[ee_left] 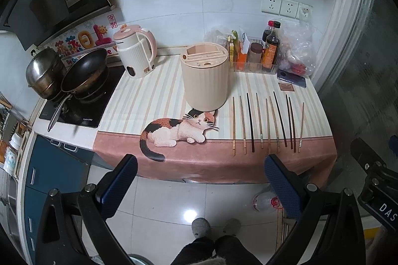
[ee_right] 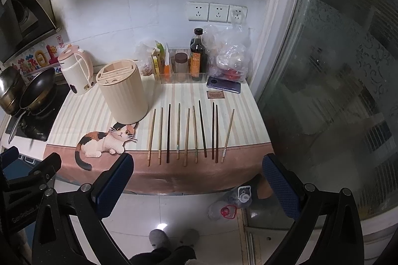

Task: Organize utensils

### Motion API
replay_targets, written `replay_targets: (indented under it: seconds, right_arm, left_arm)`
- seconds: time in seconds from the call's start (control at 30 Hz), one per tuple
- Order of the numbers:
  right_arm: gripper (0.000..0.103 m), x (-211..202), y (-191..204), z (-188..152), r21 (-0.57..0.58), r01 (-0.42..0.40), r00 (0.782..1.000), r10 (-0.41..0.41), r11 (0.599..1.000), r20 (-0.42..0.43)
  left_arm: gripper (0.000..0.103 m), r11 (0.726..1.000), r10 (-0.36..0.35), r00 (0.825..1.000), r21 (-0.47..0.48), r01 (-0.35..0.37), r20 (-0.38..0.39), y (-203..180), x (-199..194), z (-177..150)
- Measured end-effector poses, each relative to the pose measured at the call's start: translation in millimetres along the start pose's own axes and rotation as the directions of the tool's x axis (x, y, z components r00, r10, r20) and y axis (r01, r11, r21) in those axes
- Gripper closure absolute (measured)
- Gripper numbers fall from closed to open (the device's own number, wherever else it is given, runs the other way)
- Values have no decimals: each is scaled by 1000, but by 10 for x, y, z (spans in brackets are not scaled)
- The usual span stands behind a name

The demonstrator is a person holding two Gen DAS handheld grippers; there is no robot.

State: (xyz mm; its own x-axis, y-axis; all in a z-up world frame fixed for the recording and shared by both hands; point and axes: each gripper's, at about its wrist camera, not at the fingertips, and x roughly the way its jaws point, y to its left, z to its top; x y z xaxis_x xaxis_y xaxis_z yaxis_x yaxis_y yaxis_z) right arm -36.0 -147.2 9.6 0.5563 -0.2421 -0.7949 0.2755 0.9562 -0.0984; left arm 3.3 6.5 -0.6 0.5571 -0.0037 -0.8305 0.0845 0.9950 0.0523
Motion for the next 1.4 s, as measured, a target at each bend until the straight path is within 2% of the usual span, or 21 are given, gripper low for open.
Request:
replay_targets:
  seconds: [0.47, 1.4]
  right_arm:
    - [0, -30, -29, 14, 1, -8, 1000, 8, 1000, -4]
    - [0, -92, 63, 50, -10, -8, 1000, 8, 1000, 14]
  left_arm:
    - [0, 1000, 5, 1000, -2, -5, 9, 79, -51, -60]
    - [0, 1000, 6, 1000, -3, -6, 17, 72, -93, 19]
